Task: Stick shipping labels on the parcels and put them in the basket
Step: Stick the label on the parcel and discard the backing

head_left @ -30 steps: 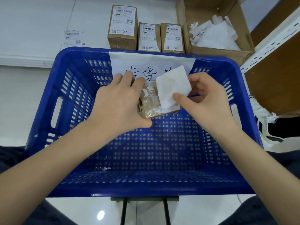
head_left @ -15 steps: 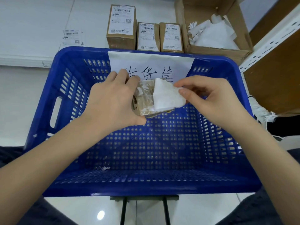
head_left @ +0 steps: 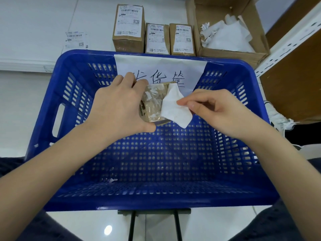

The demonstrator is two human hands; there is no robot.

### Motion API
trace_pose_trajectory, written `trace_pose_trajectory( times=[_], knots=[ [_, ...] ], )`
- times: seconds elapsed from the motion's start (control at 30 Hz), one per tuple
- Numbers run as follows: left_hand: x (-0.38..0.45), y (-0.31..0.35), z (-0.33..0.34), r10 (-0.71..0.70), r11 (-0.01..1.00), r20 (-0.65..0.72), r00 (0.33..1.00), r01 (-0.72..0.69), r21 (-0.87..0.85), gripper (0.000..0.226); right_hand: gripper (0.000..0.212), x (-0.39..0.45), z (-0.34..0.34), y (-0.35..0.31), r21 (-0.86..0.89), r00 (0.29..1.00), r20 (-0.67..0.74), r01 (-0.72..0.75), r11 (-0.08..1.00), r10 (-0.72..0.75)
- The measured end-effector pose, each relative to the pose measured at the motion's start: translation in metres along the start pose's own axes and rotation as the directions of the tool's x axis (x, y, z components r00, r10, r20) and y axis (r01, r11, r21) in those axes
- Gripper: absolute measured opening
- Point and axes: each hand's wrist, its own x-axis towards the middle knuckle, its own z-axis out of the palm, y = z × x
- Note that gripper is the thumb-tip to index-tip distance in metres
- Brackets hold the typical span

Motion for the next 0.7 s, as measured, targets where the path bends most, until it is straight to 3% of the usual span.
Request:
trace_pose_trajectory(
  times=[0.1, 0.27, 0.53, 0.7],
  knots=[
    [-0.0007, 0.0012, -0.0004, 0.012, 1.0, 0.003, 1.0, -0.012, -0.016, 0.098, 0.021, 0.0015, 0.0022, 0.0019, 0.021, 0.994, -0.108, -0.002, 1.0, 0.004],
    [-0.0001, -0.001, -0.0009, 0.004, 1.0, -0.012, 1.0, -0.004, -0.023, 0.098, 0.018, 0.0043, 0.0082, 0.0031, 0.073, 0.985, -0.169, 0.035, 0.997, -0.022],
    [0.0014, -0.0027, -0.0017, -0.008, 1.0, -0.035, 0.999, 0.008, -0.021, 0.098, 0.036, -0.0012, 0.0002, -0.0029, 0.132, 0.995, 0.039, 0.08, 0.988, -0.086],
    [0.0002, -0.0016, -0.0012, 0.001, 1.0, -0.029, 1.0, -0.002, -0.024, 0.098, 0.025, -0.0008, 0.0039, -0.0006, 0.086, 0.995, -0.041, 0.094, 0.992, -0.091]
  ],
)
